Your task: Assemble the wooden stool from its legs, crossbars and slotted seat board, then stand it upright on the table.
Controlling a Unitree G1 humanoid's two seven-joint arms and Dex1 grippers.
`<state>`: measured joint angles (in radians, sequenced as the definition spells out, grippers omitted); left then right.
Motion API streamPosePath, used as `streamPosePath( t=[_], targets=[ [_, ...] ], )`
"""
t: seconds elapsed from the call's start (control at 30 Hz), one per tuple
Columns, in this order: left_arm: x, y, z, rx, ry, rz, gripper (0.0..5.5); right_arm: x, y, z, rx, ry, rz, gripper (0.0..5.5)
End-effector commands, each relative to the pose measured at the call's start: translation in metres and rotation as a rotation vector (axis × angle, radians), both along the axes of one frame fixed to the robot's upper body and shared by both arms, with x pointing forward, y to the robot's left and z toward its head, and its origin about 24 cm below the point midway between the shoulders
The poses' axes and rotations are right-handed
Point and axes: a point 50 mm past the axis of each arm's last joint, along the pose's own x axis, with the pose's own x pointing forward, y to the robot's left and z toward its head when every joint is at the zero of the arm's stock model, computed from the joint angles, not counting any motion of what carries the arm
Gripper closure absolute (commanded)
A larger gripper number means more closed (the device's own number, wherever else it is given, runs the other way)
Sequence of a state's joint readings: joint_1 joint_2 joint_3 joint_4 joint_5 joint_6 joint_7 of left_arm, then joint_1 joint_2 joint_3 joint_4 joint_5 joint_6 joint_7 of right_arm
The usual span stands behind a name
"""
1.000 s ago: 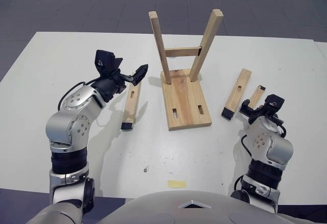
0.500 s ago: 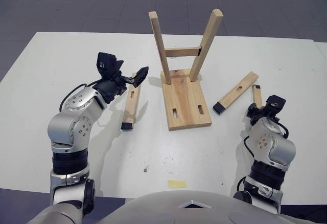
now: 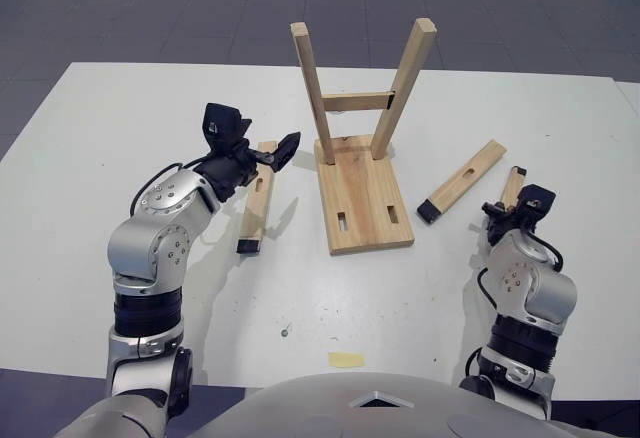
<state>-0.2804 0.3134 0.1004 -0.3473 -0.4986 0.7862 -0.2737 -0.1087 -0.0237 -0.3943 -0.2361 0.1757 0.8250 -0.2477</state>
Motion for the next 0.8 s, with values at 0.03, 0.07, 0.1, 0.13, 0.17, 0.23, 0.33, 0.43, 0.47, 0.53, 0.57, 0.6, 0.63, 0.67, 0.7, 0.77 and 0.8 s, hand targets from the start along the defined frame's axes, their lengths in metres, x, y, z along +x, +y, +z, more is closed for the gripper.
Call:
streamPosePath(
  t=[0.03, 0.07, 0.1, 0.13, 0.17, 0.23, 0.33, 0.43, 0.47, 0.53, 0.57, 0.6, 0.63, 0.67, 0.7, 0.77, 0.8],
  targets=[
    [0.008, 0.004, 0.037, -0.132, -0.129, 0.041, 0.1, 0.027, 0.003, 0.071, -0.247, -0.408, 0.053, 4.2],
    [0.007, 0.004, 0.051, -0.181, -0.171, 0.015, 0.1, 0.032, 0.01, 0.104, -0.391, -0.579, 0.123, 4.2],
    [0.006, 0.004, 0.064, -0.224, -0.208, -0.014, 0.1, 0.032, 0.019, 0.128, -0.494, -0.705, 0.185, 4.2],
    [0.004, 0.005, 0.076, -0.266, -0.244, -0.04, 0.1, 0.031, 0.028, 0.148, -0.572, -0.805, 0.238, 4.2],
    [0.001, 0.006, 0.088, -0.304, -0.277, -0.066, 0.1, 0.03, 0.037, 0.162, -0.62, -0.88, 0.284, 4.2],
    [-0.003, 0.003, 0.111, -0.396, -0.331, -0.146, 0.1, 0.025, 0.058, 0.182, -0.686, -1.01, 0.414, 4.2],
    [-0.012, -0.009, 0.128, -0.498, -0.347, -0.285, 0.1, 0.015, 0.099, 0.188, -0.627, -1.125, 0.751, 4.2],
    [-0.017, -0.02, 0.13, -0.605, -0.306, -0.38, 0.1, 0.005, 0.121, 0.181, -0.528, -1.139, 0.988, 4.2],
    [-0.018, -0.022, 0.13, -0.627, -0.292, -0.396, 0.1, 0.004, 0.124, 0.179, -0.508, -1.136, 1.033, 4.2],
    [-0.018, -0.025, 0.129, -0.647, -0.267, -0.403, 0.1, 0.001, 0.13, 0.177, -0.473, -1.132, 1.11, 4.2],
    [-0.017, -0.027, 0.128, -0.648, -0.254, -0.399, 0.1, -0.002, 0.133, 0.176, -0.449, -1.13, 1.146, 4.2],
    [-0.017, -0.029, 0.128, -0.647, -0.243, -0.396, 0.1, -0.004, 0.137, 0.174, -0.42, -1.123, 1.193, 4.2],
    [-0.016, -0.032, 0.127, -0.647, -0.231, -0.399, 0.1, -0.007, 0.141, 0.171, -0.399, -1.114, 1.235, 4.2],
    [-0.016, -0.034, 0.128, -0.655, -0.22, -0.404, 0.1, -0.008, 0.144, 0.168, -0.386, -1.099, 1.27, 4.2],
    [-0.015, -0.035, 0.129, -0.675, -0.211, -0.405, 0.29, -0.01, 0.147, 0.165, -0.387, -1.087, 1.294, 4.2],
    [-0.015, -0.036, 0.133, -0.688, -0.209, -0.413, 0.58, -0.009, 0.149, 0.162, -0.398, -1.069, 1.305, 4.2],
    [-0.016, -0.036, 0.134, -0.683, -0.211, -0.418, 0.74, -0.009, 0.149, 0.161, -0.406, -1.067, 1.301, 4.2]
  ],
)
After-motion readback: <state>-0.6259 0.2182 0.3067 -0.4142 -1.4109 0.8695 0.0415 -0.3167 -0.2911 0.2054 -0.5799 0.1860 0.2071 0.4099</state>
